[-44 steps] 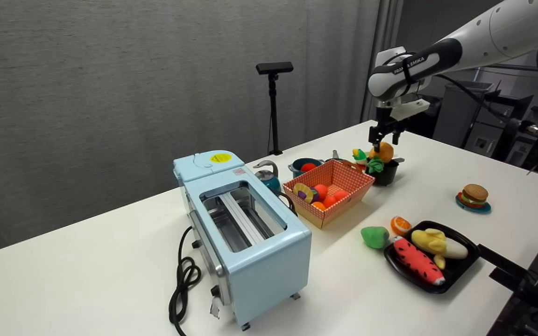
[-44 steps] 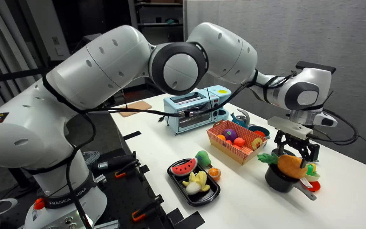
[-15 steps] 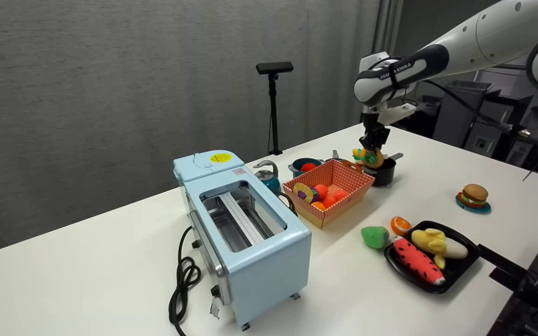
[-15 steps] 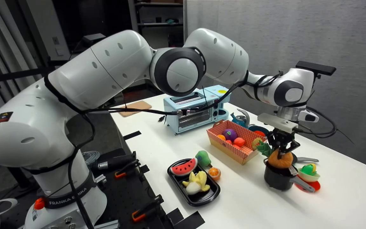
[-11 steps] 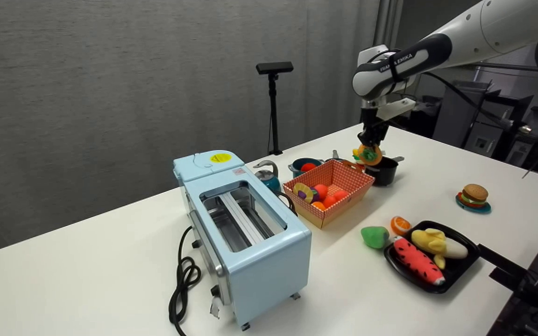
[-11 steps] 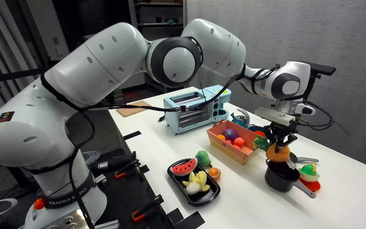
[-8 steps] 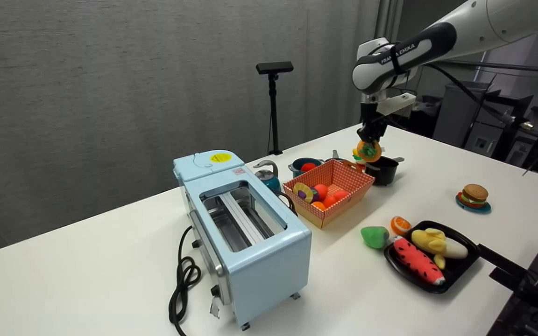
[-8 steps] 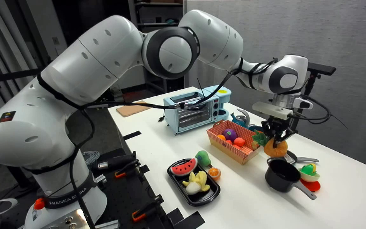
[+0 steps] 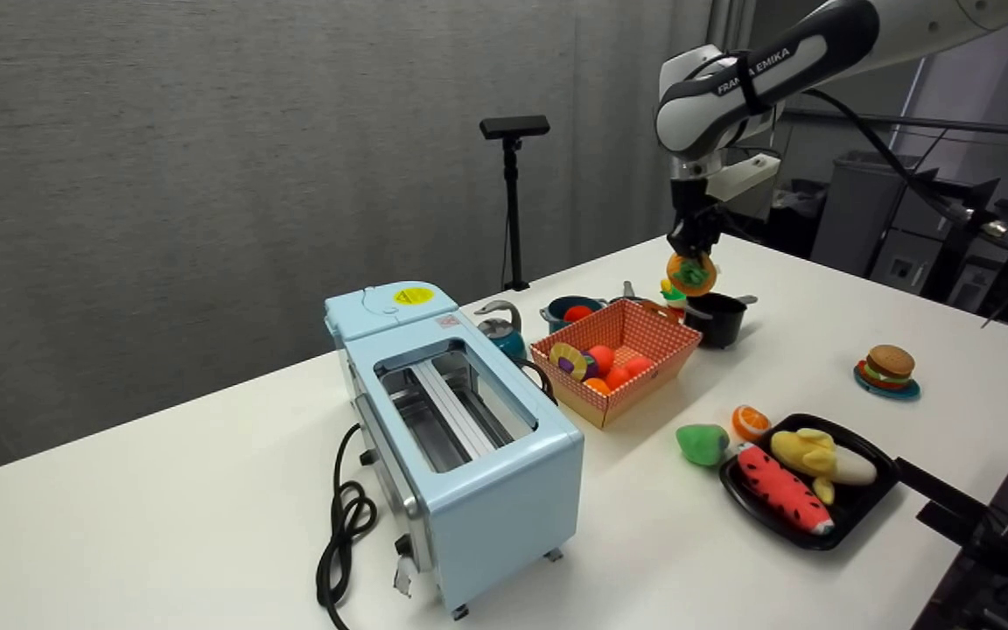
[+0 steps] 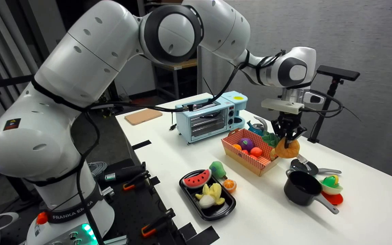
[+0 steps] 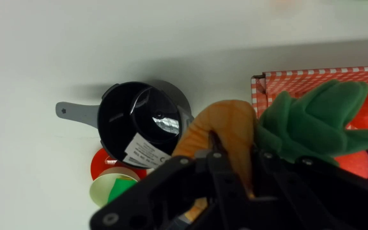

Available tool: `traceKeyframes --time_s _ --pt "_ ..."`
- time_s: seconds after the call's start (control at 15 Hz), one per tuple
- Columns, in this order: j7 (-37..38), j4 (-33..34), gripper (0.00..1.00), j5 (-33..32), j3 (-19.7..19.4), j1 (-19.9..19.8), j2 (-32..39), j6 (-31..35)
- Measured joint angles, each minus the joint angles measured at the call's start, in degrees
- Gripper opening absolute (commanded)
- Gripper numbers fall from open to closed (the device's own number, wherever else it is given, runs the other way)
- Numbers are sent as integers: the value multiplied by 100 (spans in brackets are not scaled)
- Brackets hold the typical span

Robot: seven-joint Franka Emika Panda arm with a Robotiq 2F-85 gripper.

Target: Move the pineapple plush toy from the pot to the box

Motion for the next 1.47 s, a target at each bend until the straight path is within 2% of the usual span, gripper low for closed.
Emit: traceKeyframes --time_s 0.67,1.47 --pt "59 -686 4 -440 74 461 -425 0" --pt "61 -838 4 -620 207 685 -468 -57"
